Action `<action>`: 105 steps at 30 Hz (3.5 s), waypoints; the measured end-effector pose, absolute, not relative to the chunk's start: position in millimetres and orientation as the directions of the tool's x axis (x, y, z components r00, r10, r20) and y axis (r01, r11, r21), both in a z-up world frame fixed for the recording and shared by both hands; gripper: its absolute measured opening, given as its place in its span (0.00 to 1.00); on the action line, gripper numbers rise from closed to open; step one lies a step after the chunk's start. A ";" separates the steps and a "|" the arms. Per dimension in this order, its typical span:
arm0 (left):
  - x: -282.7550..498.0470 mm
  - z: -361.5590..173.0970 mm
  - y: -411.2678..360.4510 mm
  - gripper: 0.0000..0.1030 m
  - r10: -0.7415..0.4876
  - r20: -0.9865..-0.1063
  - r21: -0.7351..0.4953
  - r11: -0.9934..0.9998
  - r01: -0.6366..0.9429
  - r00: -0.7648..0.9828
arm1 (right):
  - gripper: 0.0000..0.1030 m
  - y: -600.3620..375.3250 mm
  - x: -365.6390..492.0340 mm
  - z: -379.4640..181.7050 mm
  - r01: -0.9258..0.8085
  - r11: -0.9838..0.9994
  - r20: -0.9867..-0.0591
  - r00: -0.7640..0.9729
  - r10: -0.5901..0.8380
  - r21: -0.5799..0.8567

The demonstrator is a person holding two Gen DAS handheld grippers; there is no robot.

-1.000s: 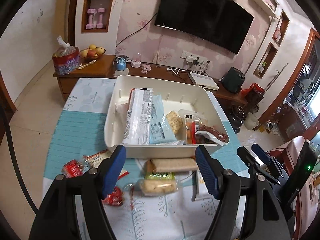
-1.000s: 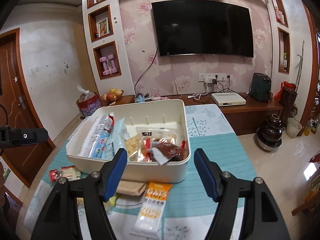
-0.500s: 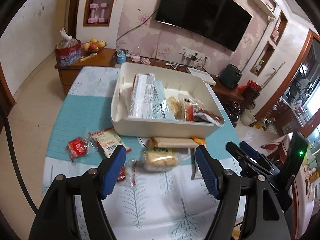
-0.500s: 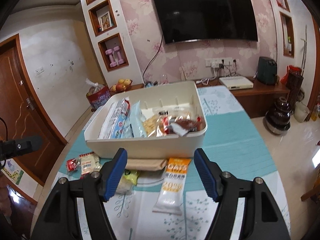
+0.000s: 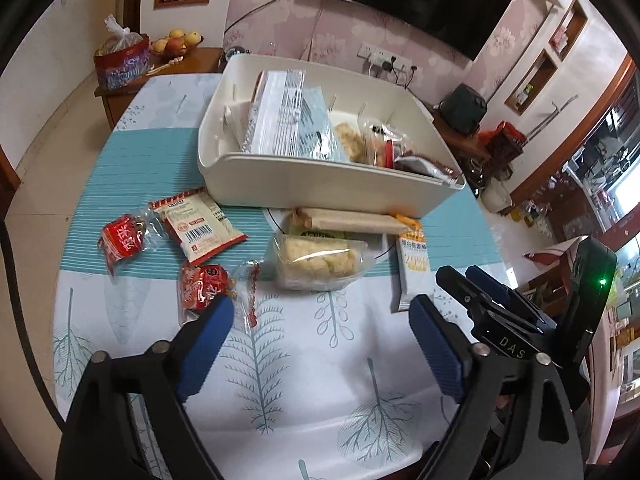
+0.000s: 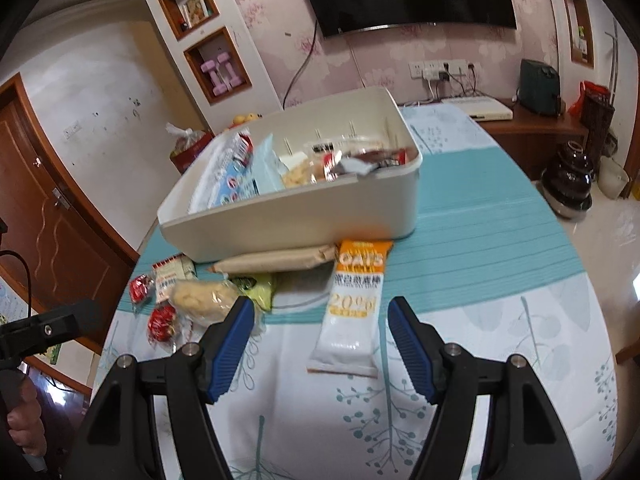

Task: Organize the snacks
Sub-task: 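Withdraw both tools from the tray toward the bread bag and OATS bar, then grasp the clear puffed-bread bag with left tool while right tool grasps the OATS bar, then carry the bread bag and OATS bar over the white tray and open both tools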

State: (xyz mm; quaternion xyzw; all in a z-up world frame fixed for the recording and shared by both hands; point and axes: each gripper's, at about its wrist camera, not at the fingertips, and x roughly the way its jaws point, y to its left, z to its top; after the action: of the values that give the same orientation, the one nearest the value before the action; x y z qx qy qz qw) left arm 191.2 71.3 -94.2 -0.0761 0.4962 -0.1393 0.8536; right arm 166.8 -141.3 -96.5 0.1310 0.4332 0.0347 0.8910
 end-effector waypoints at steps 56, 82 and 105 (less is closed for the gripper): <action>263.3 -188.1 13.6 0.84 -0.180 -0.837 -0.130 0.983 0.132 0.517 | 0.68 -105.5 186.5 -160.3 0.002 0.999 -0.842 0.539 -0.031 -0.036; 226.2 -160.5 22.8 0.68 -0.221 -0.813 -0.148 0.973 0.176 0.539 | 0.42 -121.0 179.4 -154.5 0.067 0.997 -0.844 0.531 -0.077 -0.049; 210.1 -67.4 10.9 0.68 -0.245 -0.721 -0.069 0.956 0.284 0.649 | 0.41 -170.0 158.7 -80.5 0.182 0.978 -0.753 0.629 -0.195 -0.101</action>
State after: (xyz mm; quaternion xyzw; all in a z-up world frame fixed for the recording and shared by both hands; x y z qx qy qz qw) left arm 210.1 10.9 -67.4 0.0249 0.3930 -0.1459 0.9076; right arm 158.7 -170.0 -80.5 -0.0077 0.4178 -0.1044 0.9025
